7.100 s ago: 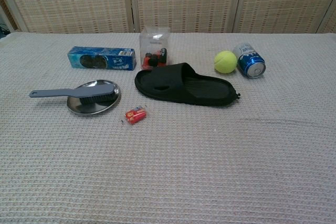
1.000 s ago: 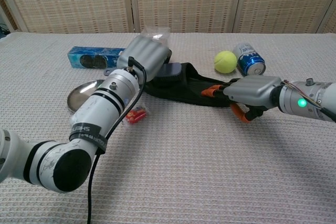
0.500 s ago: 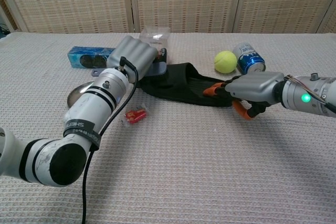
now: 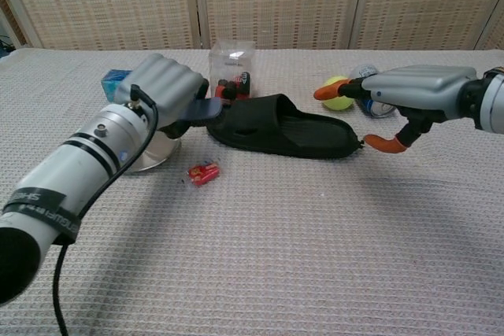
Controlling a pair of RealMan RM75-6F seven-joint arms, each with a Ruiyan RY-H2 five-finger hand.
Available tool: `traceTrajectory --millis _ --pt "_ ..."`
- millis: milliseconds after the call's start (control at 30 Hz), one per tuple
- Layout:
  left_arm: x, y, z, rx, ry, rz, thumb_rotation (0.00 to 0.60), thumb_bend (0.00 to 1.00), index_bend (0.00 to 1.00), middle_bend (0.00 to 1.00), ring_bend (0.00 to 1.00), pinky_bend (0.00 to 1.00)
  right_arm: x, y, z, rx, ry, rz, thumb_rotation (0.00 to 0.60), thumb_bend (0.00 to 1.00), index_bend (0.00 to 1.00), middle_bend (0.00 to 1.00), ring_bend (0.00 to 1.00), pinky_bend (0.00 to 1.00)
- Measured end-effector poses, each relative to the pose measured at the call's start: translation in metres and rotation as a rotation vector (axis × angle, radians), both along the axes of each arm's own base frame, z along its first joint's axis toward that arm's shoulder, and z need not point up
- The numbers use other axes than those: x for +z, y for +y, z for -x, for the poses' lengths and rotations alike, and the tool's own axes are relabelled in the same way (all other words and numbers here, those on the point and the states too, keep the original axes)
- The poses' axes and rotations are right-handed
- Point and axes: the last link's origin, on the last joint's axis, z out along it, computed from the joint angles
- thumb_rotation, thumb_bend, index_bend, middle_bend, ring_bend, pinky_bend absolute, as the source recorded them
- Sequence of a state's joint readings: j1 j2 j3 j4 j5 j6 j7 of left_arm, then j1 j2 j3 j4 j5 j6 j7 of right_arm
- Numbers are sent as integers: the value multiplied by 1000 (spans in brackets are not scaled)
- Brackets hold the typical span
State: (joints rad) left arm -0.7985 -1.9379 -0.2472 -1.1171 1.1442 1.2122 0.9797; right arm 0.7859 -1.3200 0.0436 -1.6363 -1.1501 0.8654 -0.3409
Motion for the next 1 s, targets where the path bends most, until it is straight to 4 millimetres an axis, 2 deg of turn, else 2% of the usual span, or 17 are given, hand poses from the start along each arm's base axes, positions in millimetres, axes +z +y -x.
traceTrajectory --millis 67,200,333,433,633,833,1000 --pt "9 -4 23 36 55 -17 600 387 527 603 776 1000 5 3 0 -3 -14 1 600 445 0 0 0 0" --pt "13 -6 35 57 86 -23 600 387 523 597 776 1000 8 4 0 -3 -20 5 600 445 0 0 0 0" --pt "13 -8 59 98 155 -8 600 387 512 582 776 1000 13 10 -5 10 -23 1 600 445 0 0 0 0" --pt "11 -6 69 115 172 13 600 386 490 545 776 1000 15 13 -6 19 -10 3 600 445 0 0 0 0" --pt "7 0 74 128 199 19 600 386 419 464 776 1000 10 17 -5 10 12 -8 600 445 0 0 0 0" --pt "7 2 75 138 209 17 600 384 295 334 776 1000 8 16 -6 4 10 -8 600 445 0 0 0 0" --pt "7 2 73 151 207 26 600 384 254 301 776 1000 8 16 -6 11 18 -6 600 445 0 0 0 0"
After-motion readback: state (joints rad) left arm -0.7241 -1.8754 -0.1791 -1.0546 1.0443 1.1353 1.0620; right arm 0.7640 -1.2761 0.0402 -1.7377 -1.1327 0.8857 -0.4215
